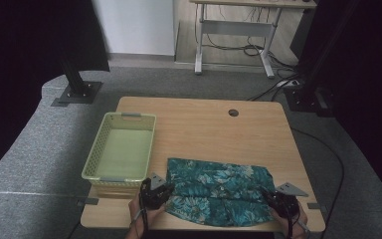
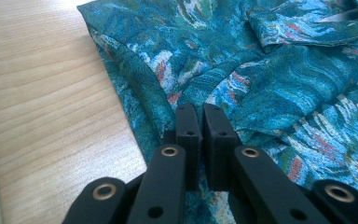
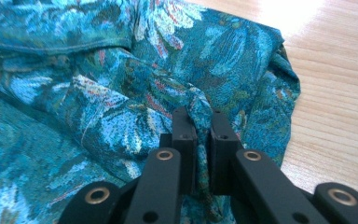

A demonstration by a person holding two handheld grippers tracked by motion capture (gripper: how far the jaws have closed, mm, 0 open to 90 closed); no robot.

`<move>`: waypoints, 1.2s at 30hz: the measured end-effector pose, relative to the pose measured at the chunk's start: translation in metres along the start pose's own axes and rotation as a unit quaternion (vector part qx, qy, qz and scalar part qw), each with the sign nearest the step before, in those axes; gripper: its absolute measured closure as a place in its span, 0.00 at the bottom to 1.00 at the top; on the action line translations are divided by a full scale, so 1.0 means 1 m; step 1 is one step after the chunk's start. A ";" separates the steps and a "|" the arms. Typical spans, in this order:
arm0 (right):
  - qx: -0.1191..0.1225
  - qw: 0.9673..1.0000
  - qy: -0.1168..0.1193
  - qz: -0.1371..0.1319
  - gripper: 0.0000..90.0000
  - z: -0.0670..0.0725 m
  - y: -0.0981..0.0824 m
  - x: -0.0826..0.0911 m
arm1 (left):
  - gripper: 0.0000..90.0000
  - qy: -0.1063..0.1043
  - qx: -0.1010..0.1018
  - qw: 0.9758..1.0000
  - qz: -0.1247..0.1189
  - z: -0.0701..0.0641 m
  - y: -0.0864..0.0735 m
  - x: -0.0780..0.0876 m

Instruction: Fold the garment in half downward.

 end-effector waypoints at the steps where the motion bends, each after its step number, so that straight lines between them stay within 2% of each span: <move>1: 0.001 1.000 -0.001 0.002 0.92 0.000 0.000 -0.001 | 0.96 0.001 0.002 1.000 0.001 0.000 0.001 -0.001; 11: -0.010 1.000 -0.004 0.007 0.89 -0.007 0.015 -0.016 | 0.95 0.024 0.002 1.000 0.015 0.001 0.013 -0.014; 16: -0.004 1.000 -0.004 0.003 0.87 -0.009 0.023 -0.026 | 0.95 0.024 0.023 0.999 0.006 0.007 0.012 -0.016; 19: 0.001 1.000 -0.009 0.001 0.87 -0.008 0.025 -0.030 | 0.94 0.025 0.027 0.999 0.002 0.007 0.010 -0.016; 25: 0.003 1.000 -0.015 -0.004 0.83 -0.007 0.024 -0.029 | 0.91 0.032 0.017 0.999 0.003 0.004 0.011 -0.016; 29: 0.002 1.000 -0.017 -0.009 0.75 -0.007 0.022 -0.028 | 0.87 0.033 0.015 0.999 0.001 0.003 0.012 -0.015; 32: 0.004 1.000 -0.026 -0.013 0.64 -0.006 0.021 -0.026 | 0.76 0.040 0.014 0.999 -0.005 0.002 0.013 -0.010; 34: 0.001 0.999 -0.034 -0.018 0.55 -0.006 0.021 -0.023 | 0.66 0.041 0.006 0.999 -0.009 0.000 0.014 -0.004; 36: -0.007 0.999 -0.034 -0.030 0.51 -0.007 0.023 -0.017 | 0.63 0.045 0.006 0.999 -0.019 -0.002 0.014 0.003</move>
Point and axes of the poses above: each handheld gripper's, and its own axes: x roughly backward along the jaws, y roughly out of its top, z roughly to its left, the point moved 1 cm from there along -x, roughly forward along the jaws, and after that the axes turned 10 degrees about -x, right-handed, at the moved point
